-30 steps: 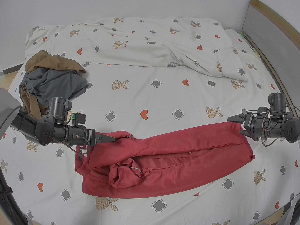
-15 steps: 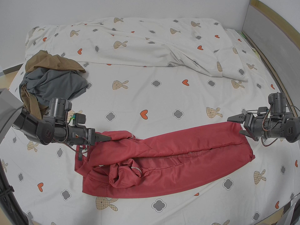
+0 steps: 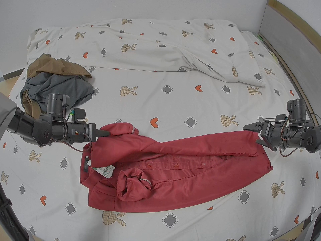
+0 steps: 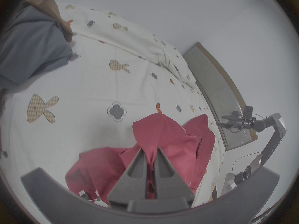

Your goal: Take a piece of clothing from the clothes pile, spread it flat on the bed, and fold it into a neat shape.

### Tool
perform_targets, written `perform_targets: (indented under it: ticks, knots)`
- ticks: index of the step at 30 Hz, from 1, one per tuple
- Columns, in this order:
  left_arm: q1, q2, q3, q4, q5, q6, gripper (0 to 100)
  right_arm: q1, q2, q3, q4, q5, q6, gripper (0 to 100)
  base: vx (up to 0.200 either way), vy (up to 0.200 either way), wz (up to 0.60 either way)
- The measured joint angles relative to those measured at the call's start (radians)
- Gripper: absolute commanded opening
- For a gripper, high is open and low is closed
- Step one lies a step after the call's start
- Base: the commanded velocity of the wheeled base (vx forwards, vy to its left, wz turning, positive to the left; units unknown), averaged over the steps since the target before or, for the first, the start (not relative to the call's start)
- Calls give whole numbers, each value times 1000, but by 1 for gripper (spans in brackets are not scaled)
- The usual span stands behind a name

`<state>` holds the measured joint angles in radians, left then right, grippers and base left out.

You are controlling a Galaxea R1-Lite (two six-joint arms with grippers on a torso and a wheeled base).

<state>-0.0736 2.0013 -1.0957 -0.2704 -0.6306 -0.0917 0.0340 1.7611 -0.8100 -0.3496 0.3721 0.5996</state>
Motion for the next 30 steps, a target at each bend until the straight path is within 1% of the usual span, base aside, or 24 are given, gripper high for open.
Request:
perform_targets:
  ticks: [8,14,18,24,30]
  knots:
    - [-11,-16,-52,6,-1,-12,0,0,0,0,0,0,0,100,0,0,0]
    - [-36,-10,12,3,-1,-9,0,3,2,0,0,0,0,100,0,0,0]
    - [-46,-4,52,4,-1,-7,0,19,17,0,0,0,1,100,0,0,0]
    - [-51,-3,98,4,0,-6,0,36,91,-14,-1,-6,0,100,0,0,0]
    - [-51,0,129,3,0,-6,0,16,156,-35,-1,-6,-8,100,0,0,0]
